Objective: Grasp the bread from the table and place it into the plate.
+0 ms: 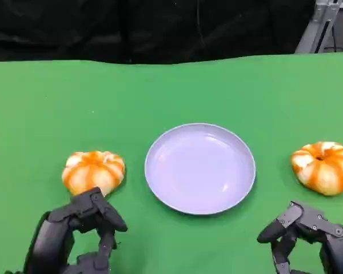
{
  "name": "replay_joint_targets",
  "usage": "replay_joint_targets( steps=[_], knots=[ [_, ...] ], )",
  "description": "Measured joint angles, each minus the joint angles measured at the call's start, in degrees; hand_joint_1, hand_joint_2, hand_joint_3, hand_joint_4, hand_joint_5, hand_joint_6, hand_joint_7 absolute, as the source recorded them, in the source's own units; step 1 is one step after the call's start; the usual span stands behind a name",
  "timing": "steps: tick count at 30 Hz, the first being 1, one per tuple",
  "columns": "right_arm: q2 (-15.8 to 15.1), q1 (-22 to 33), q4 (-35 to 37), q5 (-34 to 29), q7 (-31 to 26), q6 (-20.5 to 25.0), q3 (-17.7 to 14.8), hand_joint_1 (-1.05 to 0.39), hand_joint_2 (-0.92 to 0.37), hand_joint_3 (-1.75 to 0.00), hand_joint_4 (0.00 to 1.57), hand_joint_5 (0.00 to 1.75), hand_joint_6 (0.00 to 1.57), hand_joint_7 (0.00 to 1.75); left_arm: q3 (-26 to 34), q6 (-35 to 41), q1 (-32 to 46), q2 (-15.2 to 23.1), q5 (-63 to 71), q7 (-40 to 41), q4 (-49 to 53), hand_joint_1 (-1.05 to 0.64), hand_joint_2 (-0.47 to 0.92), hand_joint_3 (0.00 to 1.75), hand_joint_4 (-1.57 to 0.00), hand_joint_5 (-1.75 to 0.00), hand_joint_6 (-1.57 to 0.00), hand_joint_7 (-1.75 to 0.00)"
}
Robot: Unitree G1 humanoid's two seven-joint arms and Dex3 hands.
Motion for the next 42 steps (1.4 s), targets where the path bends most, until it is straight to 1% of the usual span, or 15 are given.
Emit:
replay_joint_targets(
  steps=[7,20,23,24,25,27,28,30,31,33,34,36,37,38,42],
  knots=[
    [0.00,-0.07,-0.01,-0.08,0.00,0.30,0.17,0.11,-0.36,-1.31,0.82,1.70,0.78,1.29,0.00,0.00,0.01,0.00,-0.04,-0.19,0.00,0.06,0.45,1.28,-0.79,-1.70,-0.76,-1.45],
    [0.00,0.05,-0.15,-0.70,-0.11,0.72,0.49,0.10,-0.35,-1.32,0.81,1.71,0.78,1.29,0.00,0.00,0.01,0.04,0.18,-0.26,0.01,0.01,0.45,1.27,-0.79,-1.69,-0.75,-1.46],
    [0.00,0.01,-0.11,-0.73,-0.14,0.71,0.49,0.10,-0.34,-1.33,0.81,1.68,0.78,1.29,0.02,0.00,-0.02,0.20,0.25,-0.26,0.01,0.00,0.52,1.14,-0.77,-1.51,-0.75,-1.29],
    [0.00,-0.07,-0.05,-0.78,-0.19,0.71,0.49,0.11,-0.35,-1.33,0.82,1.68,0.78,1.29,0.06,0.03,-0.07,0.26,0.19,-0.28,0.01,-0.02,0.56,1.03,-0.75,-1.39,-0.75,-1.13],
    [0.00,-0.17,0.05,-0.78,-0.22,0.71,0.48,0.11,-0.35,-1.33,0.82,1.68,0.78,1.29,0.08,0.19,-0.16,0.31,0.02,-0.33,0.01,-0.02,0.58,0.98,-0.74,-1.31,-0.75,-1.04],
    [0.00,-0.43,0.30,-0.74,-0.22,0.71,0.46,0.11,-0.35,-1.33,0.82,1.69,0.78,1.29,0.15,1.16,-0.45,0.37,-0.09,-0.64,-0.03,-0.05,0.62,0.84,-0.70,-1.13,-0.74,-0.79],
    [0.00,-0.57,0.46,-0.74,-0.23,0.71,0.45,0.10,-0.35,-1.32,0.82,1.68,0.78,1.29,0.15,2.25,-0.60,0.45,-0.03,-0.68,-0.15,-0.06,0.67,0.70,-0.67,-1.00,-0.73,-0.58],
    [0.00,-0.79,0.82,-0.78,-0.27,0.71,0.45,0.10,-0.35,-1.32,0.82,1.68,0.78,1.29,0.15,5.13,-0.90,0.95,0.70,-0.69,-0.71,-0.08,0.73,0.54,-0.64,-0.87,-0.74,-0.35],
    [0.00,-0.90,1.02,-0.77,-0.30,0.64,0.44,0.10,-0.35,-1.32,0.82,1.68,0.78,1.30,0.15,6.18,-1.10,1.30,1.41,-0.67,-0.97,-0.14,0.76,0.44,-0.60,-0.79,-0.72,-0.24],
    [0.00,-1.26,1.55,-0.75,-0.35,0.53,0.45,0.09,-0.34,-1.32,0.82,1.68,0.78,1.30,0.15,7.97,-1.80,1.99,4.23,-0.24,-1.76,-0.22,0.85,0.26,-0.55,-0.69,-0.70,-0.12],
    [0.01,-1.45,1.71,-0.75,-0.36,0.51,0.45,0.08,-0.34,-1.32,0.82,1.68,0.78,1.30,0.16,9.22,-2.27,2.38,5.83,0.12,-2.45,-0.25,0.89,0.19,-0.50,-0.64,-0.67,-0.07],
    [0.01,-1.76,1.88,-0.75,-0.44,0.46,0.42,0.08,-0.34,-1.32,0.83,1.68,0.78,1.30,0.13,12.35,-3.15,3.30,8.93,0.47,-4.55,-0.31,0.91,0.15,-0.42,-0.59,-0.59,-0.02],
    [0.01,-1.89,1.96,-0.75,-0.48,0.38,0.40,0.09,-0.35,-1.32,0.82,1.68,0.78,1.29,0.09,14.23,-3.93,4.13,10.83,0.47,-5.50,-0.34,0.92,0.14,-0.36,-0.55,-0.52,-0.01],
    [0.01,-2.03,2.09,-0.75,-0.50,0.31,0.39,0.09,-0.35,-1.32,0.82,1.67,0.78,1.29,0.02,16.24,-4.87,5.21,13.11,0.47,-6.27,-0.36,0.92,0.13,-0.34,-0.53,-0.48,0.00],
    [0.01,-2.39,2.74,-0.81,-0.64,-0.02,0.40,0.08,-0.34,-1.31,0.83,1.67,0.78,1.29,-0.44,23.08,-9.39,9.86,22.57,0.49,-8.23,-0.40,0.92,0.09,-0.29,-0.49,-0.42,0.00]
  ],
)
